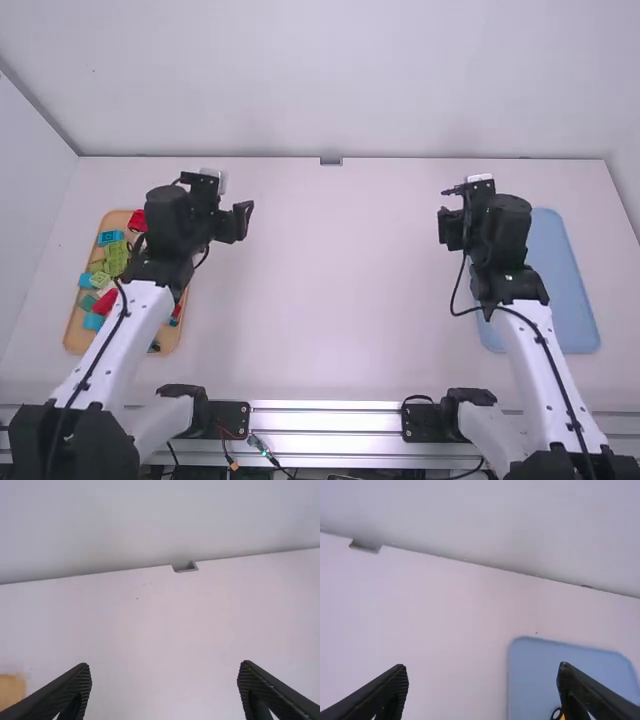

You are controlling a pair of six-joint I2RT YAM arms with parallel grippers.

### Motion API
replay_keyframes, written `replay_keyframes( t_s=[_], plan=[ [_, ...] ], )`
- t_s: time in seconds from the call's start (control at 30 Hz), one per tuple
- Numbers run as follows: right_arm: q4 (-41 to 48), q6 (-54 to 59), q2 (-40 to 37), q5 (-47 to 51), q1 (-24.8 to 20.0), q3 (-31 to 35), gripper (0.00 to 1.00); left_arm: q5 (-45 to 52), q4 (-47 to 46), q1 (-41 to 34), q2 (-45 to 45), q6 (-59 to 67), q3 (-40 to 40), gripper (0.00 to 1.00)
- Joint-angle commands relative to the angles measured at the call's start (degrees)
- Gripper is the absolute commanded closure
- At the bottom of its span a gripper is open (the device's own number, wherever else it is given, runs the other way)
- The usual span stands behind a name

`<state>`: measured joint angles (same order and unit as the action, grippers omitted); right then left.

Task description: Assemble lego blocks to make yellow taxi

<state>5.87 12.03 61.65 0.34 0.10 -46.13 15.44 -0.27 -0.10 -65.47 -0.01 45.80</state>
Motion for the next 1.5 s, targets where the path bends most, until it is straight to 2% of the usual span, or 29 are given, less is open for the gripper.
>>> replay_keyframes(
  t_s=[0.0, 0.1, 0.3, 0.73, 1.07, 1.2, 1.47],
  plan=[
    [-2.02, -5.06, -3.49, -0.34, -0.10, 2.74, 0.28, -4.52, 0.27, 0.10, 3.69, 0.01, -2.55, 0.27],
    [-5.55, -8.59, -7.02, -0.34, -0.10, 6.27, 0.34, -7.95, 0.27, 0.10, 7.12, 0.01, -5.98, 0.33],
    [-5.87, -12.03, -14.72, -0.34, -0.10, 13.97, 0.48, -15.44, 0.27, 0.10, 14.68, 0.01, -13.54, 0.46],
    [-5.87, -12.03, -32.23, -0.34, -0.10, 31.49, 0.78, -15.44, 0.27, 0.10, 32.34, 0.01, -31.21, 0.77],
    [-5.87, -12.03, -43.07, -0.34, -0.10, 42.32, 0.97, -15.44, 0.27, 0.10, 43.65, 0.01, -42.51, 0.97],
    [-5.87, -12.03, -46.74, -0.34, -0.10, 45.99, 1.00, -15.44, 0.27, 0.10, 47.55, 0.01, -45.80, 1.00],
    [-5.87, -12.03, -53.36, -0.34, -0.10, 46.13, 1.00, -15.44, 0.27, 0.10, 54.65, 0.01, -45.80, 1.00]
  ],
)
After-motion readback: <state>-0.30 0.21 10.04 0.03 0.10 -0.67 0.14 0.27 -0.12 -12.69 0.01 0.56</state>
